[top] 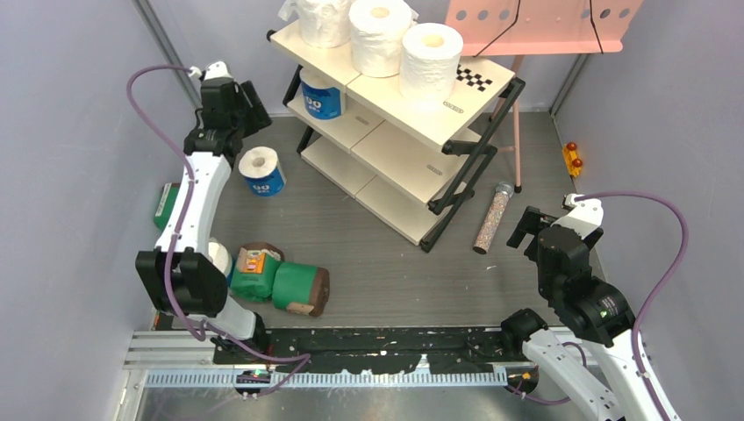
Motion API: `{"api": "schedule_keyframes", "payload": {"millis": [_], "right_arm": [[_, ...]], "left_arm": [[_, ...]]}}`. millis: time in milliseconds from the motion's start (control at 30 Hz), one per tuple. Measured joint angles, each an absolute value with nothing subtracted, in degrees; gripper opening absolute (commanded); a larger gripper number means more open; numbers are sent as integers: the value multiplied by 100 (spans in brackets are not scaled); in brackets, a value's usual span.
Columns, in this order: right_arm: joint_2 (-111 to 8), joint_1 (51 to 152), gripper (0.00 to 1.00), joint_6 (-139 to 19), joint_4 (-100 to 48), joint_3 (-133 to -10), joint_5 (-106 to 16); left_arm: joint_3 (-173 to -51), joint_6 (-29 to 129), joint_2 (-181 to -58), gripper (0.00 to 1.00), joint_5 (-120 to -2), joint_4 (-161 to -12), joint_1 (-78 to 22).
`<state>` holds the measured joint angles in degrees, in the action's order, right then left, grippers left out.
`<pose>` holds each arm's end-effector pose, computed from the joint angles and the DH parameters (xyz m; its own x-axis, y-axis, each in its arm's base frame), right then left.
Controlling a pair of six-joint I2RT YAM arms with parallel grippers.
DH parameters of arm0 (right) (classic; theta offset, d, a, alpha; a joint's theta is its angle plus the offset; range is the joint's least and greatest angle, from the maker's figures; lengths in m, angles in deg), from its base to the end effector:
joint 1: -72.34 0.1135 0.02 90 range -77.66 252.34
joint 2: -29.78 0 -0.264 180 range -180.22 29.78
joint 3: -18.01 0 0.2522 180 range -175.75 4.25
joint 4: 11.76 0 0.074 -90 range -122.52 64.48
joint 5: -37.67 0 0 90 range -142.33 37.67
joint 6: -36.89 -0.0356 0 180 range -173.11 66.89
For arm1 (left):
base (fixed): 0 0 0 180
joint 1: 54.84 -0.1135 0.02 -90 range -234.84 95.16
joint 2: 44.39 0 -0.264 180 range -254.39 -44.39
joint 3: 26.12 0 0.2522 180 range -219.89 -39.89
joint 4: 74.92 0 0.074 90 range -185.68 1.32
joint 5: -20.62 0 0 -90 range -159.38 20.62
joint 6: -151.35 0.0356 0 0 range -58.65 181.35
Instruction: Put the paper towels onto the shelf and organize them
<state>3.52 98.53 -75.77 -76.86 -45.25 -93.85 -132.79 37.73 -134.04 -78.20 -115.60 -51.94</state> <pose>0.0763 0.0112 0.3347 -0.3152 0.1664 -0.9343 0.3421 0.9382 0.0517 0.3594 -0.0127 0.4075 -0.3310 -0.3797 -0.8639 -0.2433 0.9189 -0.3106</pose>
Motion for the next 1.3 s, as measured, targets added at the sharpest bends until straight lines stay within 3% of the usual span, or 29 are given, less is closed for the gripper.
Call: {"api": "schedule_keyframes", "payload": {"millis": [267, 400, 733, 1300], "right_arm": [[352, 9853, 95, -7574, -7686, -4523, -9382], [349, 9853, 95, -7550, -7686, -4523, -9382], [349, 9853, 95, -7570, -7686, -4523, -9382], [349, 9853, 95, -7570, -7686, -4523, -9382]], "left_arm": [[-12326, 3876, -13246, 77, -7879, -11813, -5994], [-12295, 3926, -13467, 77, -7877, -11927, -6213], [-12337, 3920, -14427, 72, -7731, -12084, -6287], [-13456, 3905, -15620, 64, -7495, -12390, -6348]]}}
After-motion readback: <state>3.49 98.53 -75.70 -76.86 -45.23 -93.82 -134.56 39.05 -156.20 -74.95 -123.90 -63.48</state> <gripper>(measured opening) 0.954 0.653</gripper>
